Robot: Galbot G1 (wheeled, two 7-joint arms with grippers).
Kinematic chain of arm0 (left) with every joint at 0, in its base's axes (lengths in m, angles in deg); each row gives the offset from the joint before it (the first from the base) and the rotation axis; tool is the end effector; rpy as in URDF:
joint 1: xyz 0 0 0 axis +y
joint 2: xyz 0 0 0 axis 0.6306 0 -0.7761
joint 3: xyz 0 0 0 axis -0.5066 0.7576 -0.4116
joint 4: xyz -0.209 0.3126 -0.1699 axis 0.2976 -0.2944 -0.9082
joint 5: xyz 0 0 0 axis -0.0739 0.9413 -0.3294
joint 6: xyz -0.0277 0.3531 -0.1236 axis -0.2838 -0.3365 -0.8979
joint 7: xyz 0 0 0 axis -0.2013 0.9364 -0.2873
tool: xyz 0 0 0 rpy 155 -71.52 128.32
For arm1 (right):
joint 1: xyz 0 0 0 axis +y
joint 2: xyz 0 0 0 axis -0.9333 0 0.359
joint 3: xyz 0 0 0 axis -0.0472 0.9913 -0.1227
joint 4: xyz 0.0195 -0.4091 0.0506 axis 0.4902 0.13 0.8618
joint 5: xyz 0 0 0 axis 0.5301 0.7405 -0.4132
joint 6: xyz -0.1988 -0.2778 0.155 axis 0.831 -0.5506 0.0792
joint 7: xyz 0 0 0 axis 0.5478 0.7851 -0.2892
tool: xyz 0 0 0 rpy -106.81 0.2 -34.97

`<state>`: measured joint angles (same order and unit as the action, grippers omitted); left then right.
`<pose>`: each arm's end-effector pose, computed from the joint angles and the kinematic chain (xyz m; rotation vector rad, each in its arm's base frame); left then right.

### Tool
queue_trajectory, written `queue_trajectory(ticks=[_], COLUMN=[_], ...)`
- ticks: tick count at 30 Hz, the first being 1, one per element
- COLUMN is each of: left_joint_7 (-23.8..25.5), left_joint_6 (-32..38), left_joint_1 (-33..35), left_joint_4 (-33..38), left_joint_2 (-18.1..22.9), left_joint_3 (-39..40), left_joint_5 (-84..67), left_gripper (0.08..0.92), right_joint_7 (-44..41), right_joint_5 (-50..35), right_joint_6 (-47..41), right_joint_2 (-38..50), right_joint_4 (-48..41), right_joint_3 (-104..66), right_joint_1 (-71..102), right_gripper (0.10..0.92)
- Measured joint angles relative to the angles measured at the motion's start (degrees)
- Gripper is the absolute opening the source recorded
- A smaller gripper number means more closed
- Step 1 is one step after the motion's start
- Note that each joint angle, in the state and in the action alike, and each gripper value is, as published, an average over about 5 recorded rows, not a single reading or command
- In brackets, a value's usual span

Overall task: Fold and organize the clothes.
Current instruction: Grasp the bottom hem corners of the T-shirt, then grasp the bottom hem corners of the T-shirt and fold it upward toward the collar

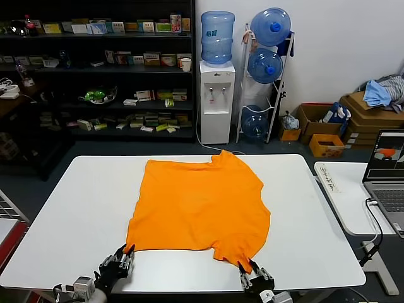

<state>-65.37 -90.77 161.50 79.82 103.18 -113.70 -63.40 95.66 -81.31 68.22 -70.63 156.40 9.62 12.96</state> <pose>0.1543 0.1216 -0.4239 -0.1580 -2.6640 0.0895 0.1152 -0.0191 -0.4031 0.3876 -2.6023 0.1302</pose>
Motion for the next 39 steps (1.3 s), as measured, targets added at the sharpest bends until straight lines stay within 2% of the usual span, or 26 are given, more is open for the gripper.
queue_trajectory(ticks=[3, 7, 16, 29, 34, 39], left_joint_7=[-0.11, -0.34, -1.55, -5.26, -6.38, -6.66], left_joint_6=[0.11, 0.23, -0.52, -3.09, -2.3, -0.15], left_joint_1=[0.31, 0.79, 2.72, 9.38, 7.98, 2.55], left_joint_4=[0.35, 0.99, 3.83, 10.51, 11.24, 10.22], left_joint_2=[0.08, 0.01, -2.15, -11.06, -11.67, -10.97], left_joint_3=[-0.02, -0.17, -0.99, -2.44, -1.76, -0.27], left_joint_5=[-0.03, -0.29, -3.15, -12.84, -14.12, -14.83], left_gripper=[0.16, 0.098, 0.097, 0.097, 0.097, 0.097], right_joint_7=[0.21, 0.71, 3.25, 6.44, 6.88, 7.26], right_joint_5=[-0.05, -0.47, -3.82, -8.95, -10.75, -12.91], right_joint_6=[0.27, 0.25, -1.53, -1.37, -0.38, -0.26], right_joint_2=[0.34, 1.03, 5.03, 9.81, 9.16, 8.33], right_joint_4=[0.65, 1.95, 8.24, 15.31, 13.51, 9.73], right_joint_3=[-0.31, -0.78, -2.68, -5.09, -4.37, -2.78], right_joint_1=[0.42, 1.24, 6.44, 12.48, 7.59, -0.44], right_gripper=[0.158, 0.125, 0.125, 0.125, 0.125, 0.125])
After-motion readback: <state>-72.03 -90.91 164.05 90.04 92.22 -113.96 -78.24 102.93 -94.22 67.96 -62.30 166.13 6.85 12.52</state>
